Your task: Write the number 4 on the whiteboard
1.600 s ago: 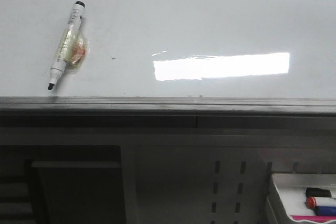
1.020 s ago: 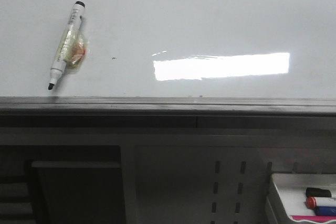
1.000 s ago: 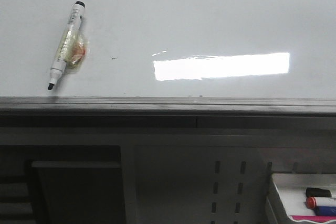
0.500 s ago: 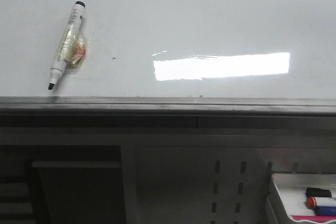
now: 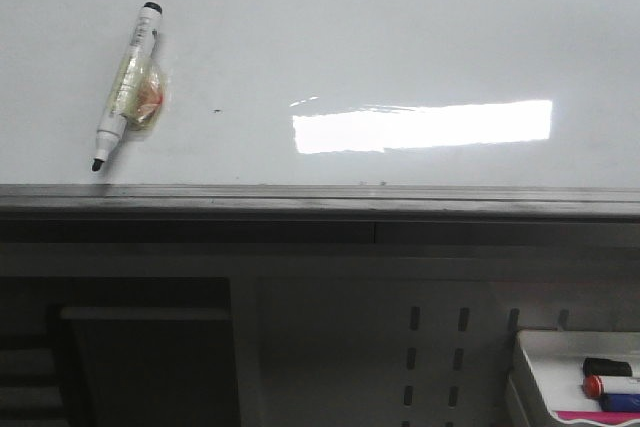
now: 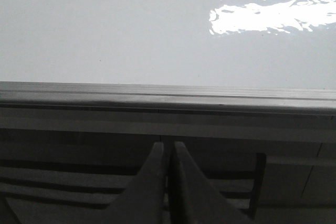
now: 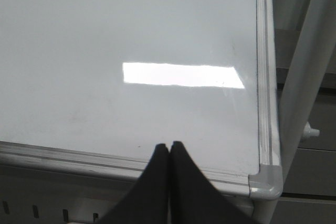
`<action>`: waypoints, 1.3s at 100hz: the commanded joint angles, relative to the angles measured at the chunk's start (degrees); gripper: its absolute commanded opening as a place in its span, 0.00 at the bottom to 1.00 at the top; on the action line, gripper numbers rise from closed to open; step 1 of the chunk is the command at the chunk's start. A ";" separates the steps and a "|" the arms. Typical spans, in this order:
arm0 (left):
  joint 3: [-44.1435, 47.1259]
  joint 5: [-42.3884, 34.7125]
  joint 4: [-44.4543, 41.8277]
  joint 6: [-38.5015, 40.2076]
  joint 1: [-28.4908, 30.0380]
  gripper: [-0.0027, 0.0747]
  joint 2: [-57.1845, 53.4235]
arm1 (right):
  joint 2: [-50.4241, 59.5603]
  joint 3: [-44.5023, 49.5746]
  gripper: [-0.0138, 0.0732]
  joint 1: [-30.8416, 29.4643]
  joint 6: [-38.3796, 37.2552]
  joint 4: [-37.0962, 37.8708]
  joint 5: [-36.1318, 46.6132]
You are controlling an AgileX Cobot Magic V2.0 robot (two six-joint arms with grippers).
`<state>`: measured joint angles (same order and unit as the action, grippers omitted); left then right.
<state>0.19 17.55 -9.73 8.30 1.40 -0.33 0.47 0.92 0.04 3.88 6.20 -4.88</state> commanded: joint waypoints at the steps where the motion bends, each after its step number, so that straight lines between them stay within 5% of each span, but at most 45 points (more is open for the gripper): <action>1: 1.96 -7.53 0.01 0.11 -0.34 0.01 -1.44 | 0.97 1.09 0.08 -0.04 0.21 -1.30 4.88; 31: -3.74 -6.98 4.33 0.11 -0.08 0.01 4.09 | -6.29 -4.31 0.08 -0.04 0.21 -14.77 -3.60; 69: -16.48 -5.98 5.05 0.11 -0.08 0.02 23.72 | -25.99 -12.08 0.08 -0.04 0.21 -15.23 1.35; 76: -16.48 -6.98 5.59 0.11 -0.29 0.13 25.89 | -27.26 -12.08 0.08 -0.04 0.21 -15.23 2.63; 95: -16.15 -18.89 5.87 0.11 -0.29 0.64 32.11 | -27.74 -12.08 0.08 -0.04 0.21 -15.23 3.09; 113: -16.53 -31.05 3.60 0.11 -2.13 0.65 38.01 | -27.74 -12.08 0.08 -0.04 0.21 -15.23 1.94; 130: -16.57 -37.87 -1.85 0.11 -11.65 0.65 43.10 | -27.74 -12.08 0.08 -0.04 0.21 -15.23 1.49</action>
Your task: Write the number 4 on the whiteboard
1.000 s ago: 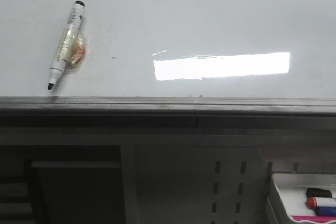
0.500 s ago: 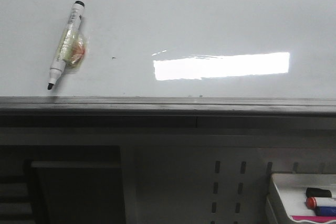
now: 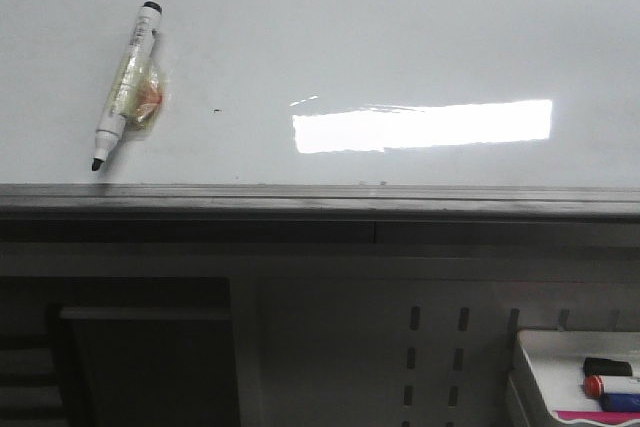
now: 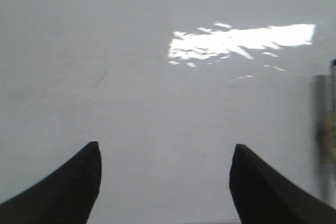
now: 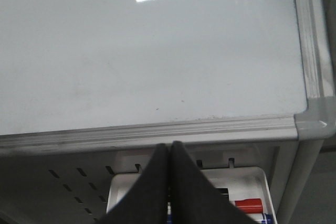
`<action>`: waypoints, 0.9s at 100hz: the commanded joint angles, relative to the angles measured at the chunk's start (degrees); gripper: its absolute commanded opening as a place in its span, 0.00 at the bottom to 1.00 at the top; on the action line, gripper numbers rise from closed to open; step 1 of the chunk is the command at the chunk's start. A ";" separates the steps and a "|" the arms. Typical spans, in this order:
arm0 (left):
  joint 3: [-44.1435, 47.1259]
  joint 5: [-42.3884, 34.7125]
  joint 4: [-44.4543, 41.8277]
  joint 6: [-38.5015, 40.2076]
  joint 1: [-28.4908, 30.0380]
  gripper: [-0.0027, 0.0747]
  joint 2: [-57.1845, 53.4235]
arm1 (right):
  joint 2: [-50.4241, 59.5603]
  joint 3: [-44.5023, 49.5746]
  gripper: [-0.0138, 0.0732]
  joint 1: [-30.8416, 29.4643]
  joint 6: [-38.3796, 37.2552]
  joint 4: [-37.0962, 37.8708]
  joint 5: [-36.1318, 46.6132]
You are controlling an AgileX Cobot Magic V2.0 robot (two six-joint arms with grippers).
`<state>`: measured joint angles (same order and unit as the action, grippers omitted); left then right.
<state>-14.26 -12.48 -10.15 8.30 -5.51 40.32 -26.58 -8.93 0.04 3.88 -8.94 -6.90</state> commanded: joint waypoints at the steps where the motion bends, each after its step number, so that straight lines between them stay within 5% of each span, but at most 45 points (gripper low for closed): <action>1: -2.11 -7.84 -1.44 0.11 -5.75 0.65 2.67 | -0.69 -2.23 0.08 -0.04 0.21 -0.09 3.52; 33: -4.42 -11.15 3.56 0.11 -22.51 0.64 18.10 | -0.69 -2.23 0.08 -0.04 0.21 -0.09 4.19; 90: -12.39 -18.18 7.26 0.43 -23.79 0.63 37.12 | -0.69 -2.23 0.08 -0.04 0.21 -0.09 4.19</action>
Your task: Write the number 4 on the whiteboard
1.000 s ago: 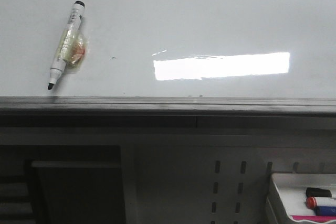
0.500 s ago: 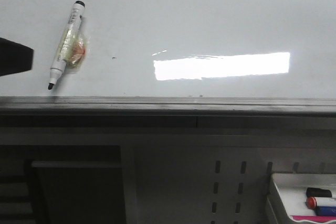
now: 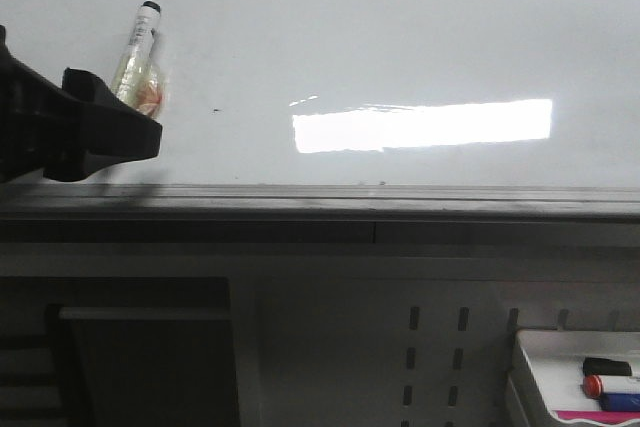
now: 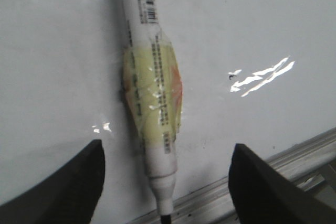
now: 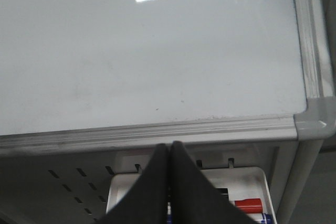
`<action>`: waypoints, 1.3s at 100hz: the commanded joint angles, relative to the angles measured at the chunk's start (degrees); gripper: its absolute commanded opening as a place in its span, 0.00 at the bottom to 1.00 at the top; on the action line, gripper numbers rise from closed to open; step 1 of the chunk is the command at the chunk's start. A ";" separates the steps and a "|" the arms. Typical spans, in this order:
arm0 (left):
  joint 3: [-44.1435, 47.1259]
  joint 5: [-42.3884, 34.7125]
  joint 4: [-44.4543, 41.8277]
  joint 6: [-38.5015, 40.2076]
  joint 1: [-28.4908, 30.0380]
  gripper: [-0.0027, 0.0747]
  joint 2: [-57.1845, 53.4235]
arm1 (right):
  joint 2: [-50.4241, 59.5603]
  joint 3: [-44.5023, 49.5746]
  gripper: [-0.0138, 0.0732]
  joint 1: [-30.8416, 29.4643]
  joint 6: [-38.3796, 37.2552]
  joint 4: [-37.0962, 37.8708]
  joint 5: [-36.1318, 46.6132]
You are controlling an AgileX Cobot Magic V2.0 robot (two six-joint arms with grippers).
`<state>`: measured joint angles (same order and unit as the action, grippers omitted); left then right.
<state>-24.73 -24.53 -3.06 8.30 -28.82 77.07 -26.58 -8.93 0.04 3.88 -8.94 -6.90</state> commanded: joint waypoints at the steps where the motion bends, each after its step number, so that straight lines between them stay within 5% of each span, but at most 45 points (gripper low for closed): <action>1: -1.92 -6.65 0.18 0.43 -0.48 0.63 0.47 | -0.69 -2.23 0.08 -0.04 0.21 -0.09 4.19; 10: -1.92 -7.49 2.12 0.43 -0.48 0.51 1.23 | -0.69 -2.23 0.08 -0.04 0.21 -0.09 3.96; 22: -1.79 -4.63 4.47 0.31 -0.09 0.00 1.32 | -0.69 -2.36 0.08 -0.04 0.21 -0.09 2.43; 45: -1.69 -1.54 -0.65 -0.07 0.06 0.01 0.29 | -1.21 -6.07 0.08 2.29 0.58 -0.09 -3.97; 66: -1.69 -1.66 -16.28 -0.07 -1.48 0.01 -6.01 | -5.54 -8.95 0.08 21.01 7.17 -0.09 -2.41; 90: -1.69 -1.66 -48.61 -0.07 -3.82 0.01 -13.00 | -15.15 -17.93 0.09 42.32 8.15 0.34 -1.72; 99: -1.69 -2.13 -53.07 -0.07 -4.33 0.01 -13.97 | -18.84 -22.79 0.19 47.18 8.15 0.34 -3.74; 116: -1.69 -7.15 -54.71 -0.07 -4.33 0.01 -14.11 | -23.60 -29.55 0.61 50.83 8.15 0.34 -5.02; 130: -1.69 -9.50 -56.23 -0.07 -4.33 0.01 -14.11 | -26.41 -32.14 0.65 51.09 8.15 0.34 -5.29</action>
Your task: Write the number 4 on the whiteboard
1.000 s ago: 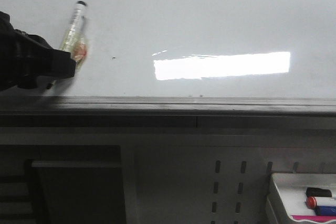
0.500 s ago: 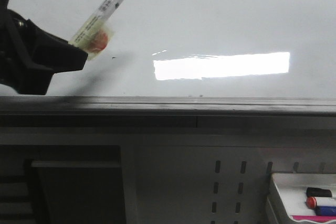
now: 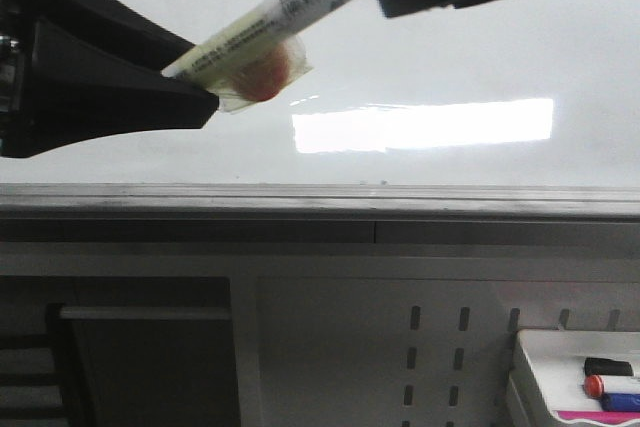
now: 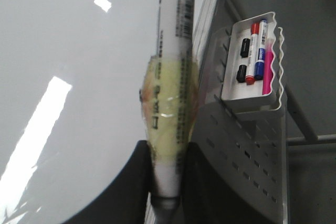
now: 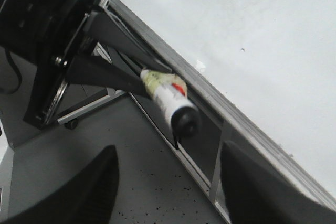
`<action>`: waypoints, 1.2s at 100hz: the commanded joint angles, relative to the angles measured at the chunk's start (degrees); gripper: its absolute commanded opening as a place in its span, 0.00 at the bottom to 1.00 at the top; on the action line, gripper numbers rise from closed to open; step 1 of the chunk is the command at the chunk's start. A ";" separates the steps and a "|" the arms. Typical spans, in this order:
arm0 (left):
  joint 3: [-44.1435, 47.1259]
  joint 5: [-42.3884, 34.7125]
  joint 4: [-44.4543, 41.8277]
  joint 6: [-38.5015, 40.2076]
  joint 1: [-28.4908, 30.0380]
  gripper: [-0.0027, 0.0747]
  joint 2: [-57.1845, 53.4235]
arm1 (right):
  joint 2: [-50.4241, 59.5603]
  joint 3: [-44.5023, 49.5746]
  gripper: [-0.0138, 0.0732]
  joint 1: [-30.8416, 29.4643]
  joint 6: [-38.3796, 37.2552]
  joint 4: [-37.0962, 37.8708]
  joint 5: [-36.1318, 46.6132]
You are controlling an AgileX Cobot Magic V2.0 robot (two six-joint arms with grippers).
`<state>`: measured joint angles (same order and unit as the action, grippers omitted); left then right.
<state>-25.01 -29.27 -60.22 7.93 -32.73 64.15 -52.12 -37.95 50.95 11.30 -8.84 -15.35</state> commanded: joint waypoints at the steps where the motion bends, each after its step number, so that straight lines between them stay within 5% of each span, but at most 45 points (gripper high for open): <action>1: -1.42 -4.88 0.93 0.30 -0.41 0.01 -1.19 | -1.29 -3.31 0.65 0.28 0.73 0.24 3.16; 48: -1.42 -5.98 0.93 0.30 -0.41 0.01 -1.19 | -9.56 -8.18 0.53 1.98 0.73 0.24 5.39; 58: -1.42 -5.98 0.93 0.30 -0.41 0.01 -1.19 | -10.28 -8.18 0.37 1.98 0.73 0.24 5.25; 69: -1.42 -5.87 0.93 0.30 -0.41 0.02 -1.19 | -10.35 -8.18 0.07 1.98 0.73 0.24 5.02; 78: -1.42 -5.87 0.93 0.30 -0.41 0.13 -1.19 | -10.35 -8.18 0.08 1.98 0.73 0.35 5.22; 98: -1.42 -3.73 4.12 1.33 -0.17 0.56 -1.62 | -10.35 -8.18 0.08 1.98 0.74 2.84 4.58; 120: -1.42 12.24 16.15 1.33 -0.17 0.58 -7.51 | -11.22 -9.93 0.08 -0.85 0.74 2.84 4.43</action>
<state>-24.87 -20.94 -51.04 8.36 -32.73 60.04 -63.45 -44.64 51.83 11.58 -6.58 -14.58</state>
